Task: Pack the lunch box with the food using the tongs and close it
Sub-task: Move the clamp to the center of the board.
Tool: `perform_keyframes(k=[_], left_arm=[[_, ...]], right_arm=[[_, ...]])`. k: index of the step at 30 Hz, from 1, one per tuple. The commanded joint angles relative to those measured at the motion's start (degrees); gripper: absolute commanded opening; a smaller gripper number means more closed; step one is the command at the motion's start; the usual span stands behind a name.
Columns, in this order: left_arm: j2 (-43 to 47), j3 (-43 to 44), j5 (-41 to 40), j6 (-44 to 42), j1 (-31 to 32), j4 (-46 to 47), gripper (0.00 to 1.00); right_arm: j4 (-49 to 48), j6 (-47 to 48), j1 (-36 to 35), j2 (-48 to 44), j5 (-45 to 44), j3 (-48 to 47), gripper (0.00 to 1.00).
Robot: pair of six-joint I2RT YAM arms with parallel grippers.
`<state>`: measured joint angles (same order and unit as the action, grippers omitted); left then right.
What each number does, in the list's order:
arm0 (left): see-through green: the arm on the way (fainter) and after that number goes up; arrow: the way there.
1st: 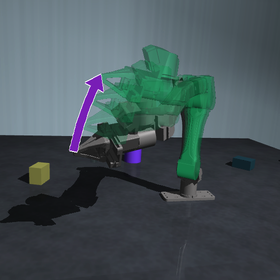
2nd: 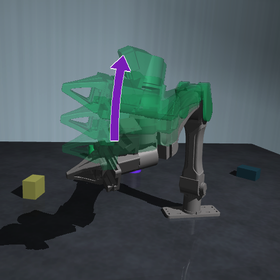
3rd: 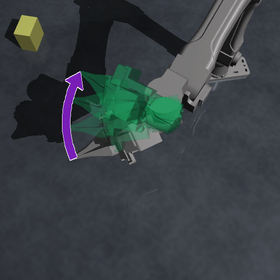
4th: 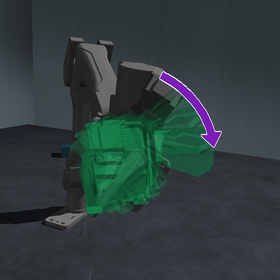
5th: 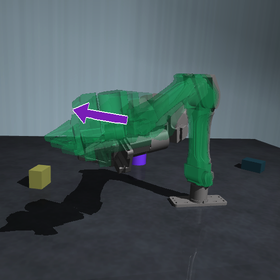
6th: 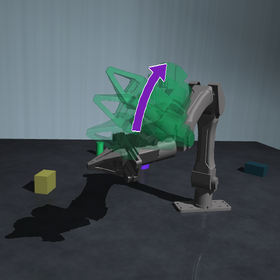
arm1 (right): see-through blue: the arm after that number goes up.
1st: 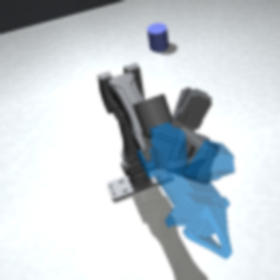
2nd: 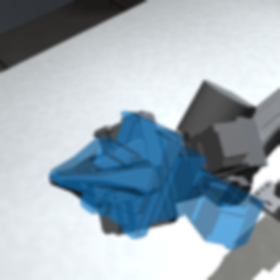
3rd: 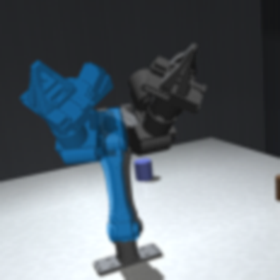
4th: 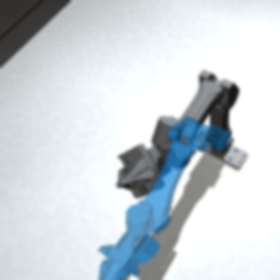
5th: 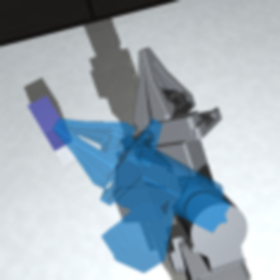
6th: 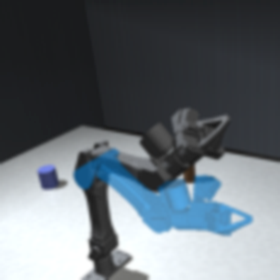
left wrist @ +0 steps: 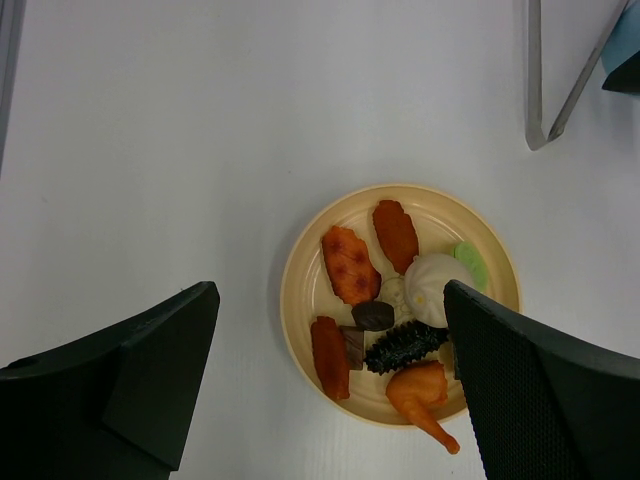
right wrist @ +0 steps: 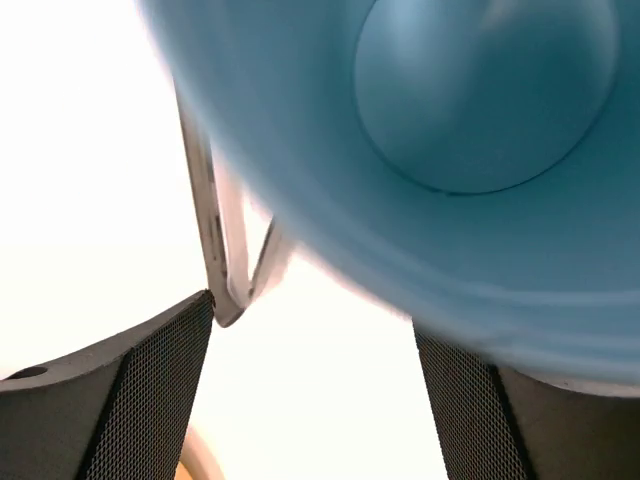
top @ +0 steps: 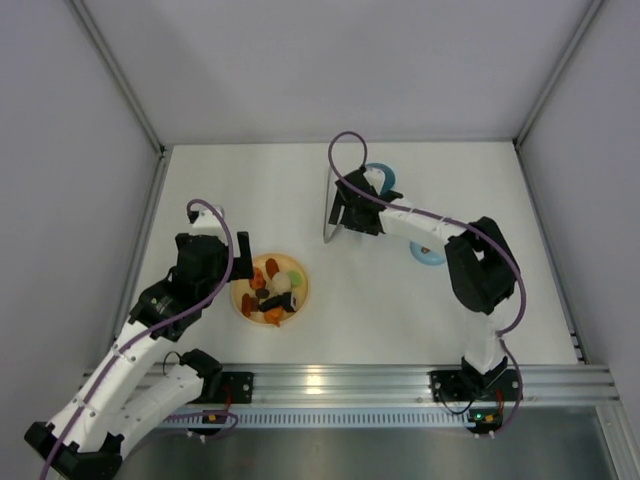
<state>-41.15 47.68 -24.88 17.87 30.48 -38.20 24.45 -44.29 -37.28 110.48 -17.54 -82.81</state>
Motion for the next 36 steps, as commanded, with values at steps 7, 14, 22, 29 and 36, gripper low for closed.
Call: perform_keyframes(k=[7, 14, 22, 29, 36], left_arm=[[0.45, 1.36, 0.63, 0.24, 0.11, 0.58, 0.99], [0.98, 1.27, 0.98, 0.24, 0.19, 0.58, 0.99], [1.24, 1.27, 1.15, 0.15, 0.19, 0.58, 0.99], [1.33, 1.27, 1.33, 0.15, 0.11, 0.58, 0.99], [1.07, 1.27, 1.15, 0.24, 0.19, 0.67, 0.99]], right_arm=[[8.16, -10.46, -5.08, 9.67, -7.33, -14.31, 0.76], [14.66, -13.01, -5.53, 16.07, -10.76, -23.70, 0.76], [19.41, -12.05, -5.61, 22.06, -11.46, -31.36, 0.74], [19.06, -11.08, -4.48, 23.20, -10.94, -31.63, 0.74], [18.80, -7.74, -3.77, 25.84, -7.69, -33.74, 0.73]])
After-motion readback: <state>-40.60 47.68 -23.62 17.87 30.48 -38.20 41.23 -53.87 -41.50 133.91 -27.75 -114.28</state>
